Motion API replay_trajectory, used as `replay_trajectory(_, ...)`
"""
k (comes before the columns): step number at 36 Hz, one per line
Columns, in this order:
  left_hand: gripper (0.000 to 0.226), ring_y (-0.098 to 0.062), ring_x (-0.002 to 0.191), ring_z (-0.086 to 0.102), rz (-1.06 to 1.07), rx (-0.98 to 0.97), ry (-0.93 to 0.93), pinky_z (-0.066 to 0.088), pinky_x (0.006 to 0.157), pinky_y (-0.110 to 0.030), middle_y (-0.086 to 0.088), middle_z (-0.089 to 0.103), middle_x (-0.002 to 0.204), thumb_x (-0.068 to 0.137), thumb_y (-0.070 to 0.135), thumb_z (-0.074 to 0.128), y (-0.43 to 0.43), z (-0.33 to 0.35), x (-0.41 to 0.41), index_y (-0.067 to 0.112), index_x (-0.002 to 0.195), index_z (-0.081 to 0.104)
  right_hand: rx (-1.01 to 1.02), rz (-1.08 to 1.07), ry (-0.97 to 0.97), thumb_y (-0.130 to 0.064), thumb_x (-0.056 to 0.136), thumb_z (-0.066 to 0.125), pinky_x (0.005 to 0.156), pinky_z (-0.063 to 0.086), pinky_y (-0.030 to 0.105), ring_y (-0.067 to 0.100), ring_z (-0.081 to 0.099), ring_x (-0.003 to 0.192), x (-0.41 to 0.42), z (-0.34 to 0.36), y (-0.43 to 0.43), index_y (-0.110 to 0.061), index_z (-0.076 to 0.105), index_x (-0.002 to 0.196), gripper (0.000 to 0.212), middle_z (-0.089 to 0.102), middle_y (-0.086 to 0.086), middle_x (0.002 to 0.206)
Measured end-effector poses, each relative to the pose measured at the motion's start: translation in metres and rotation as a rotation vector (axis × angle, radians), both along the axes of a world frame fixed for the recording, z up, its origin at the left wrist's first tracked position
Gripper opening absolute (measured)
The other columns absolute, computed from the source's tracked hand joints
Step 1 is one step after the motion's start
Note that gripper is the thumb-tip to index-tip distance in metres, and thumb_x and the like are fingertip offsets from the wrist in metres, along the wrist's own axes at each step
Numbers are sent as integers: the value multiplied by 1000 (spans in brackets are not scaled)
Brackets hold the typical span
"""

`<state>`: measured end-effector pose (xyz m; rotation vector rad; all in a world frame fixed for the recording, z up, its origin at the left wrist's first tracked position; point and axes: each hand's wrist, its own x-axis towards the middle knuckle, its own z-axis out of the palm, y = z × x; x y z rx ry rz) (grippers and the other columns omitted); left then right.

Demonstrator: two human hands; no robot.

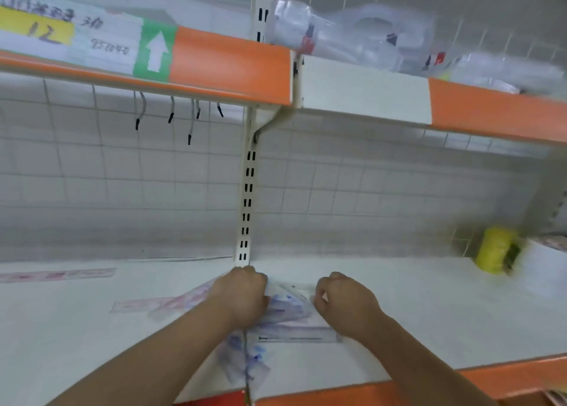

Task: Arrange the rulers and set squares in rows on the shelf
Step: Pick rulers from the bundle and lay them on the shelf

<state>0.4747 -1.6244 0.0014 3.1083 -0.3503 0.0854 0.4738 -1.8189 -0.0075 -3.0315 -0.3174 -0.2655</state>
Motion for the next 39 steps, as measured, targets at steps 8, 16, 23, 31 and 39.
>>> replay_trajectory(8, 38, -27, 119, 44, 98, 80, 58, 42, 97, -35, -9, 47, 129, 96, 35, 44, 7, -23, 12, 17, 129, 47, -16, 70, 137, -38, 97, 42, 98, 43, 35, 21, 41, 123, 15, -10, -25, -21, 44, 135, 42, 44, 4, 130)
replay_trajectory(16, 32, -27, 115, 48, 108, 151, 127, 43, 98, -39, -6, 53, 126, 93, 33, 46, 20, -28, 15, 18, 122, 49, 26, 131, 158, -34, 100, 38, 97, 42, 33, 20, 39, 124, 29, -16, -28, -21, 47, 133, 37, 43, 3, 131)
replay_trajectory(23, 27, -25, 111, 51, 143, 119, 122, 41, 92, -31, -9, 53, 122, 94, 26, 46, 22, -37, 17, 16, 117, 53, 26, 218, 208, -41, 96, 45, 96, 40, 32, 21, 40, 122, 32, -27, -14, -21, 50, 131, 41, 44, 3, 128)
replay_trajectory(31, 27, -24, 112, 48, 147, 17, 104, 41, 93, -30, -10, 47, 125, 94, 19, 46, 22, -34, 17, 15, 120, 51, 51, 253, 203, -32, 99, 41, 95, 41, 33, 21, 40, 120, 31, -29, -9, -18, 52, 125, 32, 44, 4, 124)
replay_trajectory(39, 8, -17, 90, 48, 104, -50, 69, 37, 75, -26, 1, 49, 100, 93, 17, 46, 24, -26, 11, 21, 99, 49, 66, 236, 143, -20, 99, 38, 93, 42, 31, 20, 40, 119, 37, -26, -13, -22, 52, 126, 31, 44, 2, 125)
